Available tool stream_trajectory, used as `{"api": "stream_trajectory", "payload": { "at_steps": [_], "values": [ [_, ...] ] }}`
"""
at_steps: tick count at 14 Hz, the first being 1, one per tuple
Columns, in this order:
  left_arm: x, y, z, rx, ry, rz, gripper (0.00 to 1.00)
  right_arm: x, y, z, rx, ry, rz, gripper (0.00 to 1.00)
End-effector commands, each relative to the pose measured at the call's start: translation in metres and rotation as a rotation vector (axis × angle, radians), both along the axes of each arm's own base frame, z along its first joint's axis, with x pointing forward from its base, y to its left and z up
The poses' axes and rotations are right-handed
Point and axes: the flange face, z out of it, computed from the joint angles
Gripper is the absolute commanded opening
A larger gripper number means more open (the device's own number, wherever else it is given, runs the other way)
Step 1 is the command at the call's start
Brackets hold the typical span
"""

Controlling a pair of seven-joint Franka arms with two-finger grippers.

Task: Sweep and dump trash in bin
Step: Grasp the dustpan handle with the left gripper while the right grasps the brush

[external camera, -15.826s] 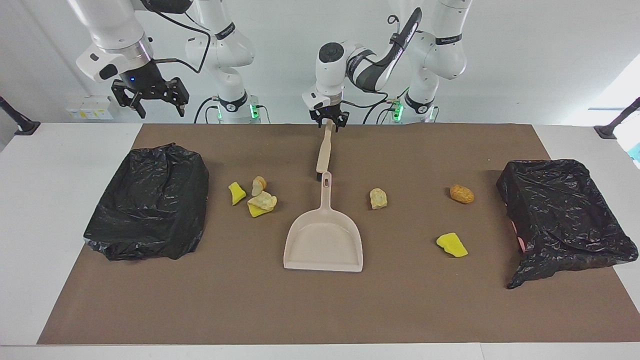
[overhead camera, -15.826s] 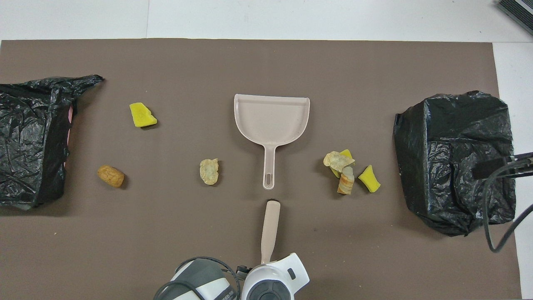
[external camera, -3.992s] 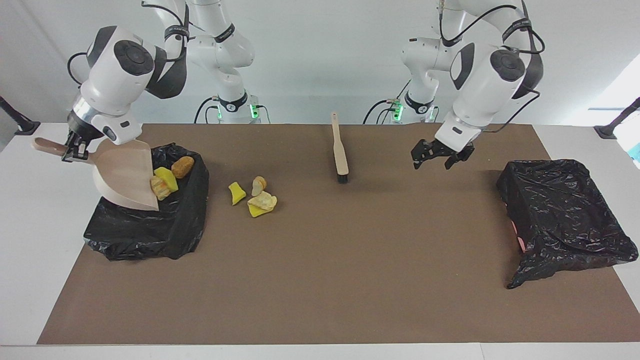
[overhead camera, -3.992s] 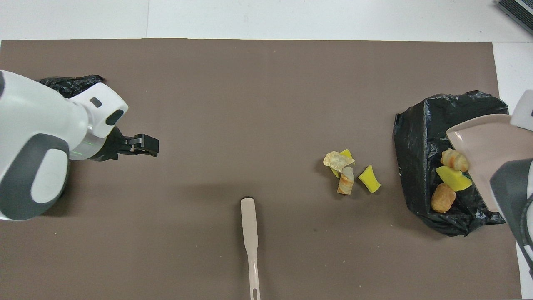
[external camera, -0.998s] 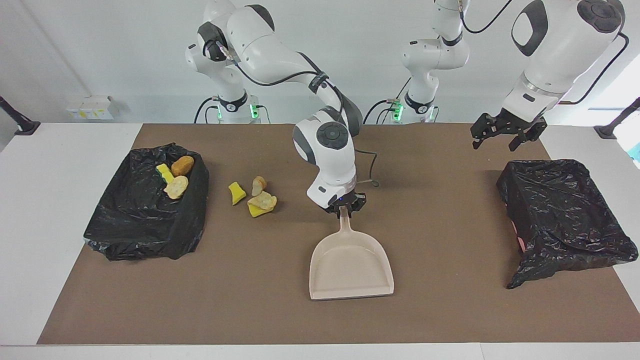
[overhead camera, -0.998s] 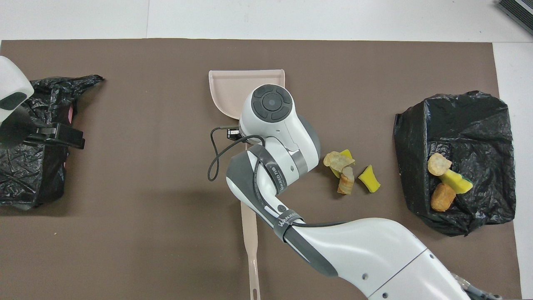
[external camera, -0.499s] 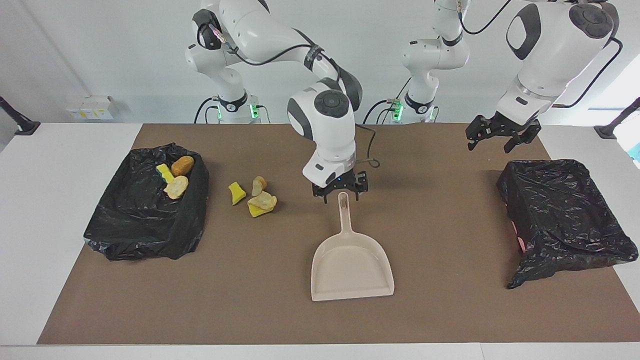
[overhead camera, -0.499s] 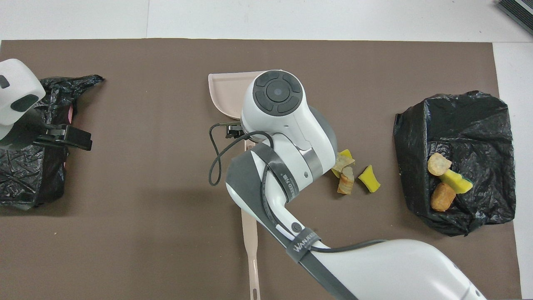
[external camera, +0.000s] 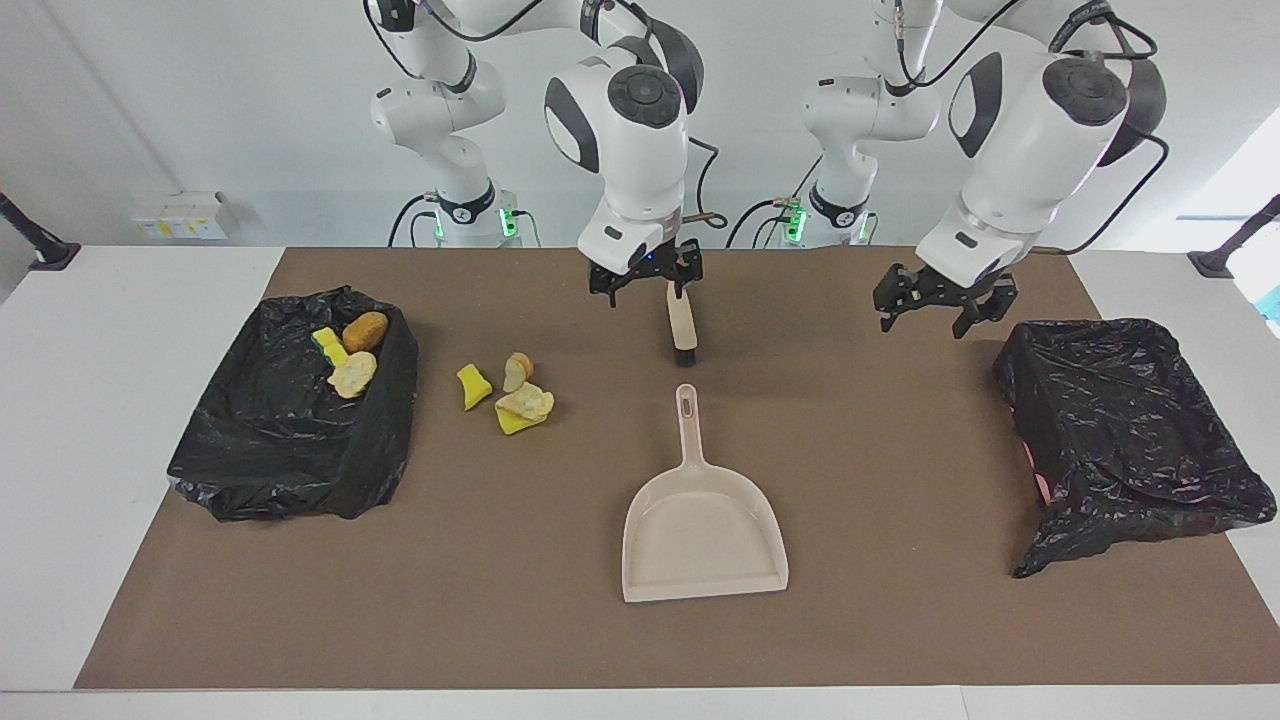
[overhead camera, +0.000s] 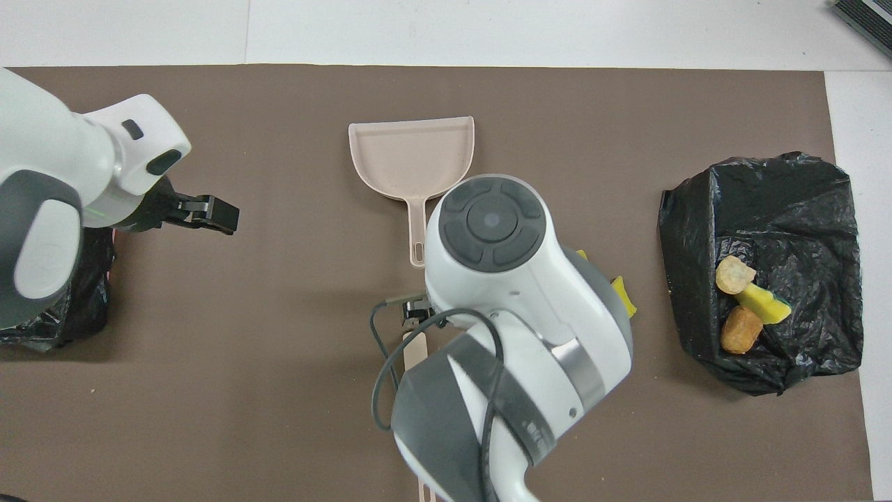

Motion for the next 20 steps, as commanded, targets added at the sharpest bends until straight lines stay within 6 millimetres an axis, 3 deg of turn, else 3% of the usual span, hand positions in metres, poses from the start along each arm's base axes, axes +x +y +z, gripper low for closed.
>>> {"api": "stream_trajectory", "payload": {
  "at_steps": [1, 2, 3, 4, 6, 7, 10, 15, 17, 19, 20],
  "values": [
    [0.008, -0.027, -0.022, 0.009, -0.009, 0.060, 1.00, -0.060, -0.003, -0.021, 0.051, 0.022, -0.017, 1.00],
    [0.010, -0.044, -0.036, 0.023, 0.008, 0.055, 1.00, -0.082, -0.001, -0.032, 0.085, 0.021, -0.018, 1.00],
    [0.010, -0.076, -0.054, 0.030, 0.028, 0.050, 1.00, -0.098, -0.008, -0.044, 0.122, 0.040, -0.046, 1.00],
    [0.020, -0.088, -0.066, 0.032, 0.032, 0.084, 1.00, -0.110, -0.008, -0.057, 0.128, 0.067, -0.050, 1.00],
    [0.026, -0.107, -0.069, 0.023, 0.017, 0.121, 1.00, -0.136, 0.005, -0.087, 0.116, 0.072, -0.018, 1.00],
    [0.026, -0.112, -0.069, 0.017, 0.005, 0.129, 1.00, -0.141, 0.007, -0.092, 0.120, 0.065, -0.028, 1.00],
    [0.031, -0.154, -0.092, 0.029, -0.008, 0.153, 1.00, -0.159, 0.014, -0.112, 0.112, 0.073, -0.010, 1.00],
    [0.019, -0.209, -0.108, -0.006, -0.052, 0.213, 1.00, -0.191, 0.027, -0.154, 0.096, 0.061, -0.013, 1.00],
    [0.008, -0.233, -0.128, 0.007, -0.040, 0.186, 1.00, -0.193, 0.026, -0.158, 0.094, 0.061, -0.013, 1.00],
    [0.004, -0.259, -0.166, 0.042, -0.010, 0.188, 1.00, -0.203, 0.037, -0.172, 0.100, 0.046, 0.003, 1.00],
    [0.007, -0.265, -0.169, 0.044, -0.019, 0.200, 1.00, -0.203, 0.037, -0.174, 0.097, 0.047, 0.002, 1.00]
  ]
}}
